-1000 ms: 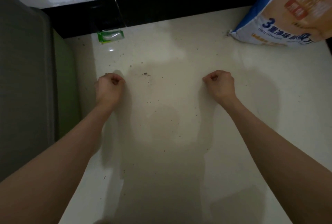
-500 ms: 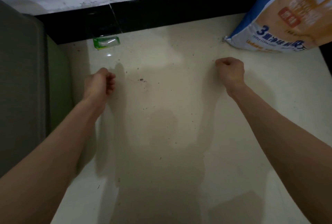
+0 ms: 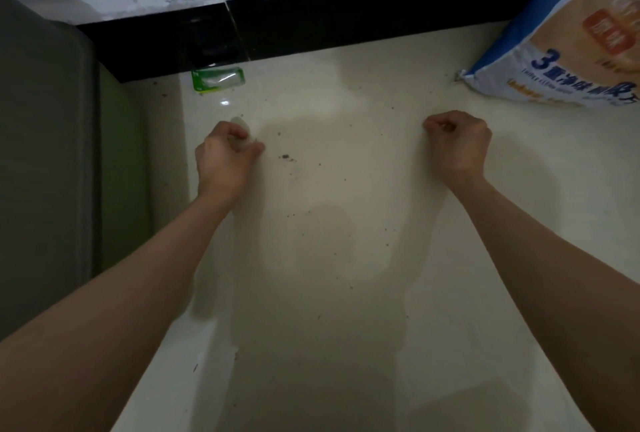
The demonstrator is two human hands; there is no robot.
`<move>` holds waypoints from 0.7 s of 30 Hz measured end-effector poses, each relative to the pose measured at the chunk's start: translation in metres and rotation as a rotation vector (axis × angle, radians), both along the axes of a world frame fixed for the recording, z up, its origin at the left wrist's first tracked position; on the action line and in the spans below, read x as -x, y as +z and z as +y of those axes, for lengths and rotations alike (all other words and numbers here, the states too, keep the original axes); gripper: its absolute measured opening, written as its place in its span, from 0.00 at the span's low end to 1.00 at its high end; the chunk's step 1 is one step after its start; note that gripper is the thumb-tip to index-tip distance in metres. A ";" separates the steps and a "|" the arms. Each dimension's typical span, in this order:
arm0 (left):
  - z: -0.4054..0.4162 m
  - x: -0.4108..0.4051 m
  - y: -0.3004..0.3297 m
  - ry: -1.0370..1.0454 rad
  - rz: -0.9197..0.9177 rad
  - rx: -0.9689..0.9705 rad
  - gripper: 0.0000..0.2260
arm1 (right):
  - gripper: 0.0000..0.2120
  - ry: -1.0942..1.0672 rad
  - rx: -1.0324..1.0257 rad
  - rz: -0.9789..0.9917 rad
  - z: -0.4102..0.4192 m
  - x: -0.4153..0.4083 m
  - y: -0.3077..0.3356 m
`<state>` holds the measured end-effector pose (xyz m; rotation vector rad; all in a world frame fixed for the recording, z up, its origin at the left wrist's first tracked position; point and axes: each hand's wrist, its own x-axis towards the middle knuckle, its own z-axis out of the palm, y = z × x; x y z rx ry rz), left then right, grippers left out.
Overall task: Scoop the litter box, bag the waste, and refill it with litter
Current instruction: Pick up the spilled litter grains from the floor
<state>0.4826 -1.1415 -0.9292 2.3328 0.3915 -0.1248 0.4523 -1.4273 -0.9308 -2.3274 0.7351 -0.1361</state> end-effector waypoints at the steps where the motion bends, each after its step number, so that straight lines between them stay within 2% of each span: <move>1: -0.003 -0.001 0.001 -0.015 -0.009 -0.011 0.09 | 0.09 0.020 0.025 0.013 -0.001 -0.001 -0.001; 3: -0.008 -0.004 0.001 -0.028 -0.019 -0.019 0.07 | 0.10 0.041 0.062 0.030 0.001 -0.006 0.002; 5: -0.011 -0.006 0.001 -0.017 -0.022 -0.020 0.06 | 0.09 -0.031 -0.089 -0.003 0.011 -0.013 0.010; 7: -0.011 -0.006 0.001 -0.027 -0.015 -0.033 0.07 | 0.06 -0.211 -0.606 -0.082 0.024 -0.023 0.021; 9: -0.010 -0.005 0.000 -0.046 -0.005 -0.044 0.08 | 0.08 -0.372 -1.159 -0.146 0.036 -0.030 0.032; 10: -0.009 -0.005 0.000 -0.043 -0.002 -0.040 0.08 | 0.10 -0.404 -1.305 -0.152 0.038 -0.032 0.034; 11: -0.008 -0.006 -0.001 -0.029 0.000 -0.031 0.10 | 0.10 -0.412 -1.363 -0.144 0.040 -0.033 0.035; 13: -0.005 -0.007 -0.002 -0.009 0.012 -0.010 0.12 | 0.10 -0.390 -1.303 -0.123 0.040 -0.035 0.033; 14: -0.004 -0.008 -0.002 -0.015 0.019 -0.010 0.13 | 0.09 -0.365 -1.192 -0.109 0.040 -0.036 0.030; 16: -0.002 -0.008 -0.003 -0.028 0.033 -0.015 0.13 | 0.05 -0.228 -0.769 -0.016 0.037 -0.038 0.021; 18: -0.001 -0.008 -0.004 -0.019 0.037 -0.005 0.12 | 0.08 -0.035 -0.309 0.082 0.034 -0.040 0.012; 19: -0.001 -0.008 -0.005 -0.019 0.033 0.000 0.11 | 0.10 0.038 -0.171 0.099 0.034 -0.040 0.009; 21: -0.002 -0.007 -0.004 -0.026 0.014 0.001 0.10 | 0.11 0.102 -0.071 0.104 0.035 -0.038 0.005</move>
